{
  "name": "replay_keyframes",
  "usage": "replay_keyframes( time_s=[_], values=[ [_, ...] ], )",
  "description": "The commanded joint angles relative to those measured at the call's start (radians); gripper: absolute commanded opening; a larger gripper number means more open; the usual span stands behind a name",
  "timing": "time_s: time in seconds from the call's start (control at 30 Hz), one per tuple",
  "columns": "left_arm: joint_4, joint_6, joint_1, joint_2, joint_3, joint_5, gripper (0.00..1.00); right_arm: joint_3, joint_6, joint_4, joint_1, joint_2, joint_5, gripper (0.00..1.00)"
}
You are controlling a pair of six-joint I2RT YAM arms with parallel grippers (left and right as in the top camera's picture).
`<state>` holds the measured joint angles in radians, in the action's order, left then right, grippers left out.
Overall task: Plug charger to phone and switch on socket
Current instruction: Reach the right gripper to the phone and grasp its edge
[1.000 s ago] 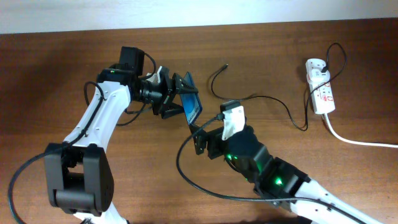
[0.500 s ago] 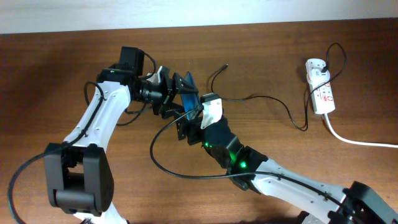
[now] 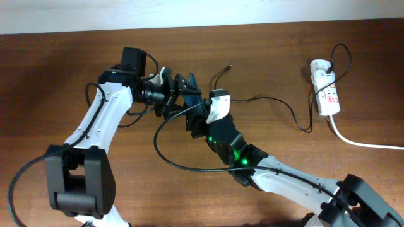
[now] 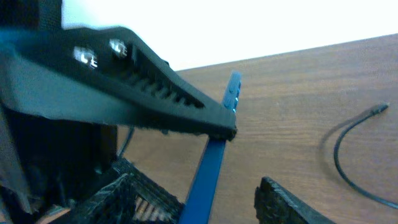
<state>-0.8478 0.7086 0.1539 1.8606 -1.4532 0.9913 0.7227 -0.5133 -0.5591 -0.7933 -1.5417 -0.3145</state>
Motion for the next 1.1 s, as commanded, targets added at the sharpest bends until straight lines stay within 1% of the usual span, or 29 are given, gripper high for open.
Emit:
replay_keyframes(
  time_s=[0.0,0.03,0.07,0.17,0.23,0.3,0.37,0.47,0.5,0.57,0.6,0.67,0.73,0.93,1.07],
  values=[
    [0.002,0.002,-0.002,-0.034,-0.012,0.04,0.61,0.011,-0.004,-0.006,0.002,-0.006,-0.008,0.58],
    [0.002,0.002,-0.002,-0.034,-0.012,0.04,0.61,0.011,-0.005,-0.006,0.002,-0.006,-0.007,0.54],
    [0.002,0.002,-0.002,-0.034,-0.012,0.04,0.61,0.011,-0.009,-0.006,0.002,-0.006,-0.003,0.52],
    [0.002,0.002,-0.002,-0.034,-0.012,0.04,0.61,0.011,-0.019,-0.006,0.002,-0.006,0.016,0.43],
    [0.002,0.002,-0.002,-0.034,-0.012,0.04,0.61,0.011,-0.019,-0.006,0.002,-0.006,0.016,0.34],
    [0.002,0.002,-0.002,-0.034,-0.012,0.04,0.61,0.011,-0.019,-0.005,0.002,-0.006,0.019,0.27],
    [0.002,0.002,-0.002,-0.034,-0.012,0.04,0.61,0.011,-0.019,-0.006,0.002,-0.006,0.023,0.24],
    [0.002,0.002,-0.002,-0.034,-0.012,0.04,0.62,0.011,-0.019,-0.005,0.002,-0.006,0.023,0.07],
    [0.001,0.002,-0.002,-0.034,-0.012,0.04,0.62,0.011,-0.019,-0.006,0.002,-0.006,0.023,0.04],
    [0.002,0.002,-0.002,-0.034,-0.012,0.04,0.63,0.011,-0.019,-0.006,0.002,-0.006,0.023,0.04],
    [0.002,0.002,-0.002,-0.034,-0.012,0.04,0.65,0.011,-0.019,-0.006,0.002,-0.006,0.023,0.04],
    [0.002,0.002,-0.002,-0.034,-0.012,0.04,0.87,0.011,-0.019,-0.006,0.002,-0.006,0.022,0.04],
    [0.002,0.002,-0.002,-0.034,-0.012,0.04,0.98,0.011,-0.019,-0.005,0.002,-0.006,0.022,0.04],
    [-0.001,0.002,-0.002,-0.034,-0.012,0.04,0.99,0.011,-0.019,0.002,0.008,-0.006,0.023,0.04],
    [0.002,0.002,-0.002,-0.034,-0.012,0.013,0.99,0.012,-0.02,0.001,0.043,-0.002,0.036,0.04]
  ],
)
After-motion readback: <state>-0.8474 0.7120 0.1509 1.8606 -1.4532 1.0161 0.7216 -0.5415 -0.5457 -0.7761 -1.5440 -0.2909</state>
